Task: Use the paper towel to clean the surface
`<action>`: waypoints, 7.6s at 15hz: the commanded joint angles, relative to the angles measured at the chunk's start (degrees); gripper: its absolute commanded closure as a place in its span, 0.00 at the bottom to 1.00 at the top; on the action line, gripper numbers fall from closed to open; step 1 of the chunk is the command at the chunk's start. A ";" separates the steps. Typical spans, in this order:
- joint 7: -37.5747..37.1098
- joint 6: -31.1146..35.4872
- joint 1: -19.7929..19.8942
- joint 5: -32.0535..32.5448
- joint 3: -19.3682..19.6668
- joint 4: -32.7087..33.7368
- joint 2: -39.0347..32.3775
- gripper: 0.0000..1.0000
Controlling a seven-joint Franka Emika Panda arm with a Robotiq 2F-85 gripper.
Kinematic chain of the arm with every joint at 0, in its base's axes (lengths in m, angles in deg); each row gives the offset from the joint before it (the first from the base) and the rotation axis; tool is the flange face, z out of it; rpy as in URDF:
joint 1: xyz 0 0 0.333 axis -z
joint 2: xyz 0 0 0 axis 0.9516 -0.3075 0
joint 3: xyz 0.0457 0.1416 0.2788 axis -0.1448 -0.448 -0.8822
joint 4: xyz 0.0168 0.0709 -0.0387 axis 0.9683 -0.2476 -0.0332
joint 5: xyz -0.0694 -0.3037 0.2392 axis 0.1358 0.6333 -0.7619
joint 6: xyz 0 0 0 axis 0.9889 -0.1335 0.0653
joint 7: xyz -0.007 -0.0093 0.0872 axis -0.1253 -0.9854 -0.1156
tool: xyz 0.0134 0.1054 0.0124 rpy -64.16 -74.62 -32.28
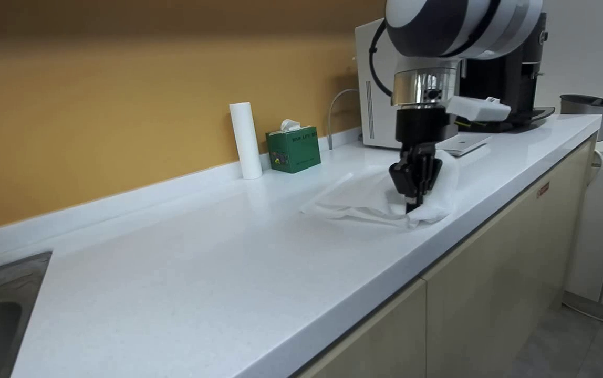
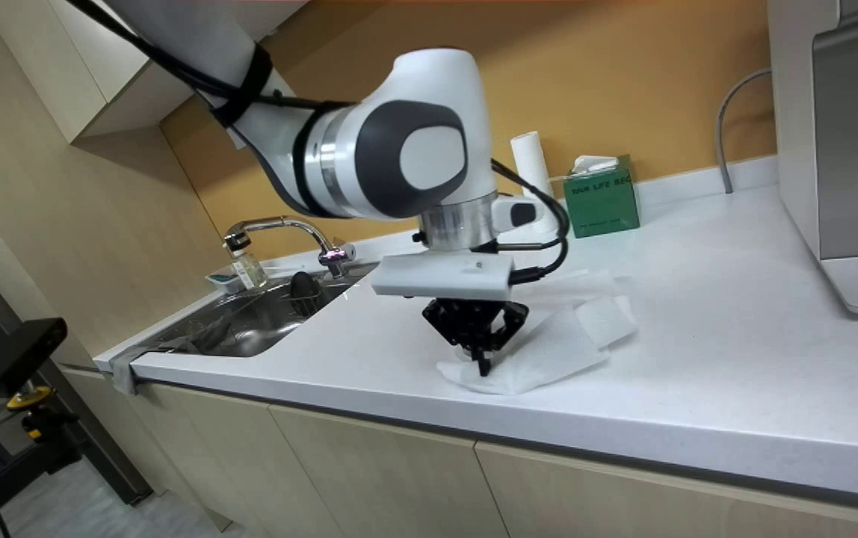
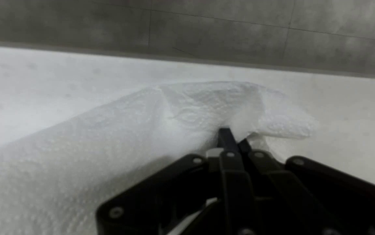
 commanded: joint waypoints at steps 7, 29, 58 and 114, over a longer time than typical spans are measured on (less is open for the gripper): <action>10.32 -4.42 -2.90 -8.64 -10.32 6.59 -6.52 0.99; -3.08 10.91 1.22 -13.97 5.16 -13.03 2.26 0.99; -12.16 43.95 -6.46 -22.99 13.97 4.90 -16.31 0.99; -30.21 10.21 -3.34 21.87 17.83 5.16 1.37 0.13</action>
